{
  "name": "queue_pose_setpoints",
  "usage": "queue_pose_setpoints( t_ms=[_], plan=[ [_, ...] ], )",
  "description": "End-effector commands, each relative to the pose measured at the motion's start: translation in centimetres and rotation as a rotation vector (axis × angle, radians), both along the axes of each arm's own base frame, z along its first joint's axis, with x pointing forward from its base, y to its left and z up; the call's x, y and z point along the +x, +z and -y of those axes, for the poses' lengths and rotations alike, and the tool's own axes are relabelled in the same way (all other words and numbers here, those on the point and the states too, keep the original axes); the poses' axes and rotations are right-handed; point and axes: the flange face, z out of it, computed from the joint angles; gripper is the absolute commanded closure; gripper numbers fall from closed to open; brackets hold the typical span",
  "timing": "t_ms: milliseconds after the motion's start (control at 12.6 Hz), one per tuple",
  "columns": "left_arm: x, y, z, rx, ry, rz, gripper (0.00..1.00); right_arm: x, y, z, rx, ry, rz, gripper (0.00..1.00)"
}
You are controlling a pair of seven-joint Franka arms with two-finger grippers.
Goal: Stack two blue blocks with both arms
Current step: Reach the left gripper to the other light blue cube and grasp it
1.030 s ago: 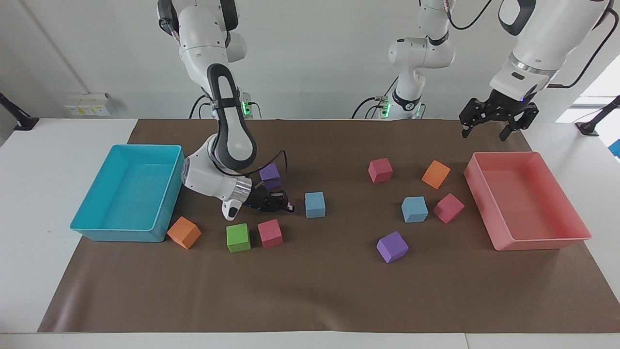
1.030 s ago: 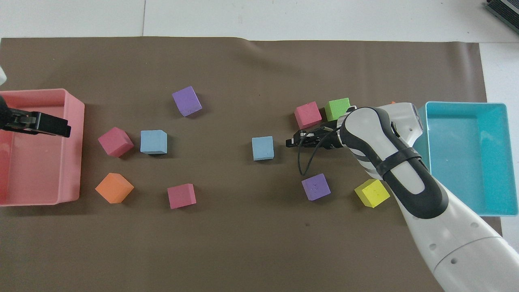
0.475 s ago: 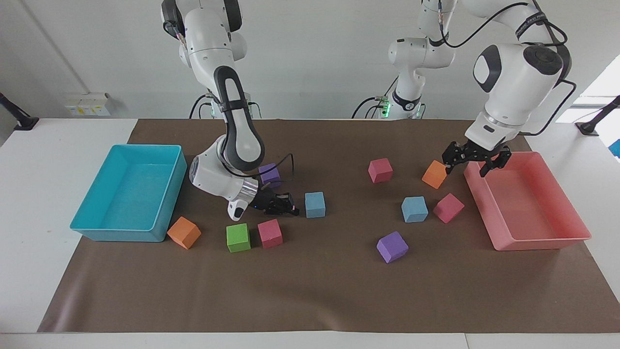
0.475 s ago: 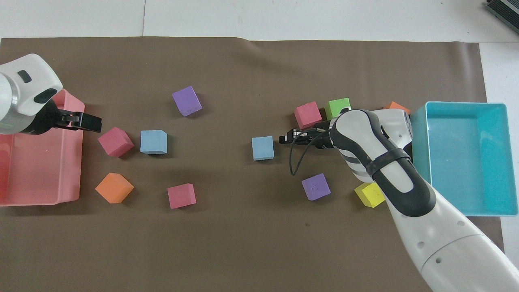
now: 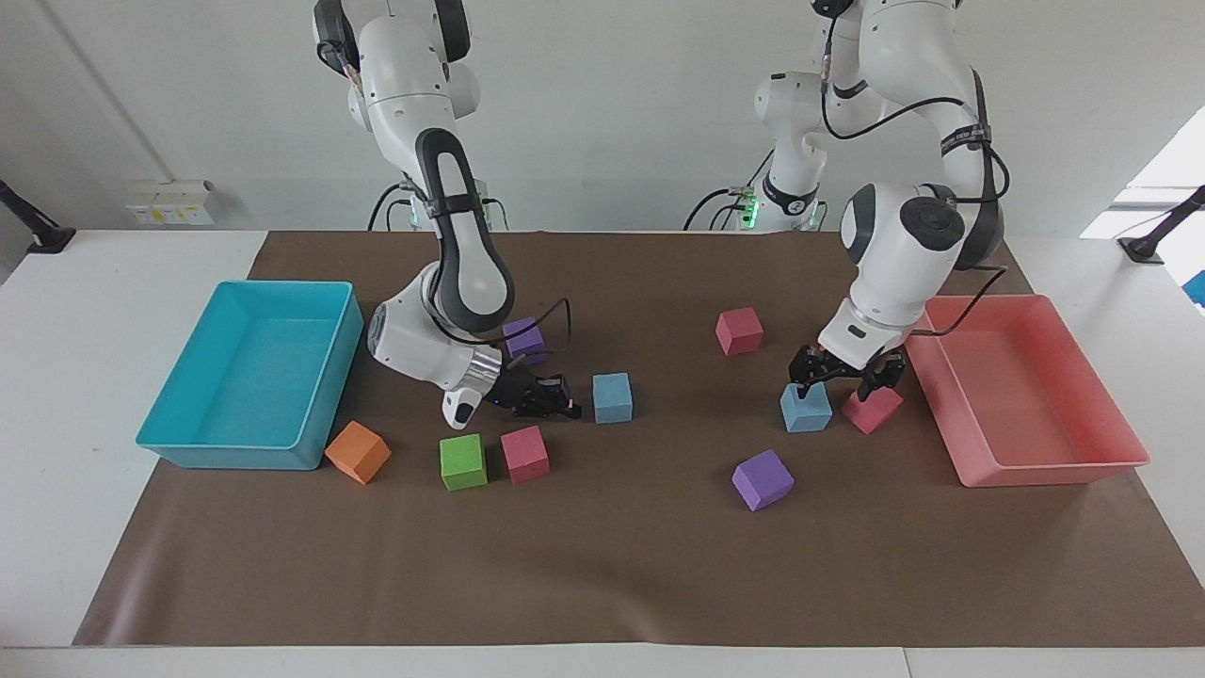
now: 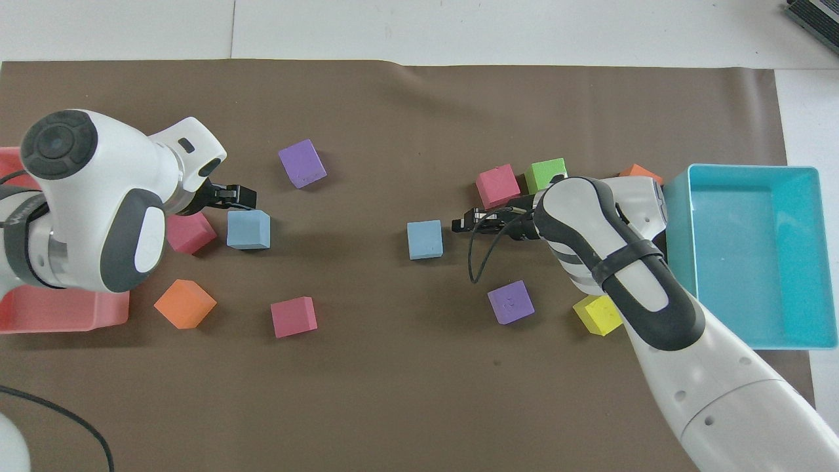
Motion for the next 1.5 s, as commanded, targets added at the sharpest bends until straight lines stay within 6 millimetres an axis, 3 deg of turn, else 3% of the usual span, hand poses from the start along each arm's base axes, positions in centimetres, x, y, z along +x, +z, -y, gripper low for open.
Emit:
queue_pose_setpoints(
  t_ms=[0, 634, 1426],
  plan=[
    [-0.3, -1.3, 0.0, 0.007, 0.009, 0.002, 0.00, 0.0, -0.2, 0.1, 0.016, -0.017, 0.014, 1.00],
    [-3.0, -6.3, -0.1, 0.020, 0.014, -0.050, 0.00, -0.1, -0.3, 0.1, 0.016, -0.017, 0.011, 1.00],
    [-3.5, -7.1, -0.2, 0.023, 0.025, -0.067, 0.00, -0.2, -0.3, 0.1, 0.017, -0.018, 0.007, 1.00]
  ],
)
